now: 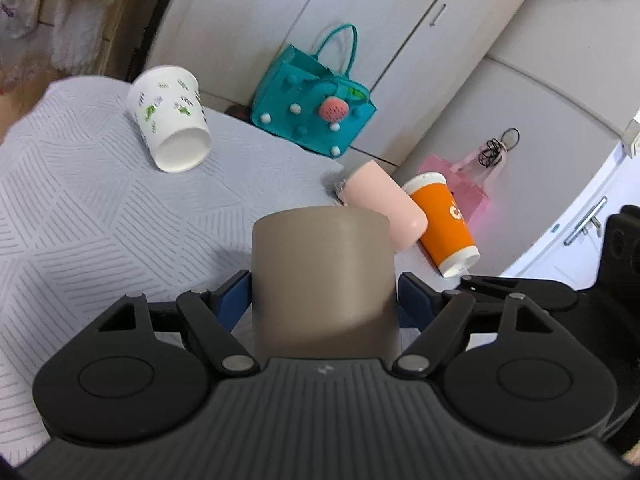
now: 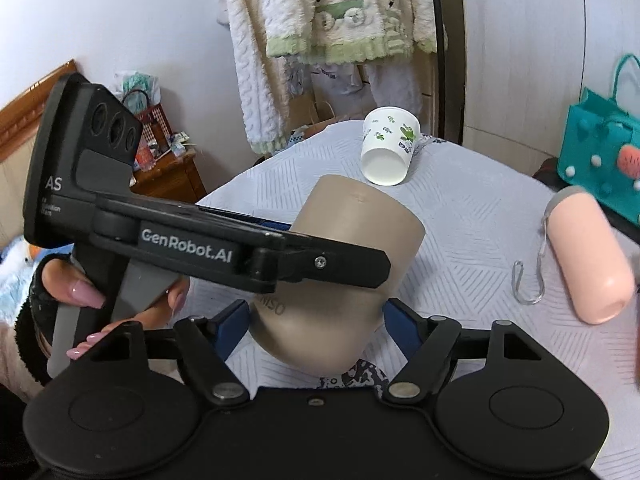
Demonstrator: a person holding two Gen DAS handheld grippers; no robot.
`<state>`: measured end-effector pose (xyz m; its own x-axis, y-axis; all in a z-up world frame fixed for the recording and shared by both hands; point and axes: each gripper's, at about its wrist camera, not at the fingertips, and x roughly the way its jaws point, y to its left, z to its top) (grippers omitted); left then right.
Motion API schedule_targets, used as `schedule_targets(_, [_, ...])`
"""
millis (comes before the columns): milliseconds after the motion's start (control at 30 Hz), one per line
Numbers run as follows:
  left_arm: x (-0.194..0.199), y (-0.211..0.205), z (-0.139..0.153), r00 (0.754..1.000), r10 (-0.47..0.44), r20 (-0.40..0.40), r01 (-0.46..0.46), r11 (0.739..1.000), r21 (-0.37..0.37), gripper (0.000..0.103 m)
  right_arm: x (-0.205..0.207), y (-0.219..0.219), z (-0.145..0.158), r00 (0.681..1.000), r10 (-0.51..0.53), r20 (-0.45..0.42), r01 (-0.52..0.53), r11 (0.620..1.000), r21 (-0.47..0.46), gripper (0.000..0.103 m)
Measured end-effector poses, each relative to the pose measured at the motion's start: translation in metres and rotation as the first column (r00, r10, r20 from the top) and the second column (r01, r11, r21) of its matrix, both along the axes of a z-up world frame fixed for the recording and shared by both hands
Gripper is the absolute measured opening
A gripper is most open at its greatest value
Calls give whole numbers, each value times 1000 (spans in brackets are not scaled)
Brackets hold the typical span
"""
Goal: Flip cup upright
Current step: 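Rotate the beige tumbler upright with the right gripper while the left tool pushes its side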
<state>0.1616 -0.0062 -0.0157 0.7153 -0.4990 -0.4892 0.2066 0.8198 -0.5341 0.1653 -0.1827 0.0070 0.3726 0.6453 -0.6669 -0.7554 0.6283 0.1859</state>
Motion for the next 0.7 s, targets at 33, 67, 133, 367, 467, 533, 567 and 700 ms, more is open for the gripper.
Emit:
schedule_targets(33, [1, 0, -2, 1000, -4, -9, 4, 1000, -3, 78, 3, 1, -1, 1000, -11, -15, 11, 1000, 8, 85])
schedule_targets(67, [3, 0, -2, 1000, -5, -14, 5, 1000, -1, 78, 5, 1, -2, 1000, -17, -25, 17, 1000, 14, 85])
schedule_targets(133, [2, 1, -3, 1000, -6, -14, 6, 1000, -2, 77, 9, 1, -4, 999, -22, -37, 22, 999, 24, 85])
schedule_targets(367, [-4, 2, 7, 995, -64, 82, 62, 998, 31, 77, -3, 2, -6, 997, 2, 74, -1, 1000, -12, 84])
schedule_targets(467, [-4, -2, 10, 991, -77, 110, 70, 996, 60, 77, -4, 0, -7, 995, -4, 102, 6, 1000, -12, 84])
schedule_targets(533, [-6, -6, 12, 988, -75, 132, 64, 994, 84, 77, -8, 1, -8, 991, -10, 134, 12, 1000, -16, 84])
schedule_targets(567, [-8, -8, 12, 986, -76, 147, 63, 994, 93, 77, -12, 2, -9, 986, -9, 164, 14, 1000, -28, 84])
schedule_targets(700, [-10, -11, 16, 977, -91, 193, 70, 991, 113, 77, -26, 7, -16, 955, -11, 298, 35, 996, -76, 84])
